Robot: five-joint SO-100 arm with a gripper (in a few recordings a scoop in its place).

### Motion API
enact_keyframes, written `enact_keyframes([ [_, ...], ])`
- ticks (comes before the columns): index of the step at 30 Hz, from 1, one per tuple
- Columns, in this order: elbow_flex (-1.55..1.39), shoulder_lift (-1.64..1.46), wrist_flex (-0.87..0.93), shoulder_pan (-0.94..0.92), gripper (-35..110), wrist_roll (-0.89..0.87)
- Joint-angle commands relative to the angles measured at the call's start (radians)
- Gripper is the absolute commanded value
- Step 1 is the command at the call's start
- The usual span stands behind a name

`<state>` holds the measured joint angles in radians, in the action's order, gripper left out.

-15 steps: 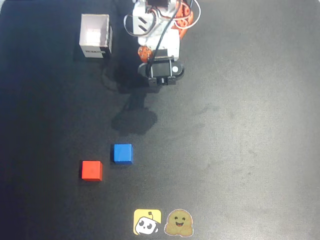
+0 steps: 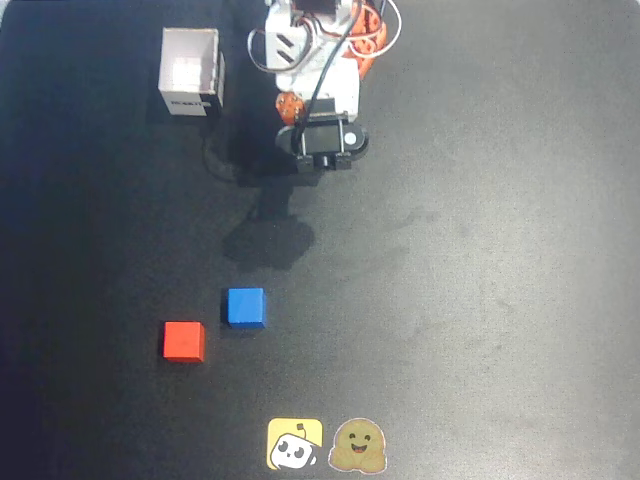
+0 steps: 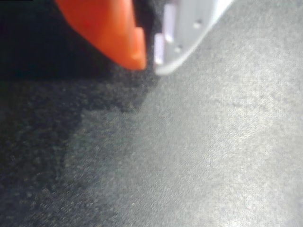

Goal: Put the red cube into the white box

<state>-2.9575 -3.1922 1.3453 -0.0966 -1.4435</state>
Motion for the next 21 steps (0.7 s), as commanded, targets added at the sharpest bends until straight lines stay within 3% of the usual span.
enact_keyframes([
  [1,0.003,-0.003,-0.017,0.0,0,0.002],
  [21,0.003,-0.003,-0.017,-0.009,0,0.002],
])
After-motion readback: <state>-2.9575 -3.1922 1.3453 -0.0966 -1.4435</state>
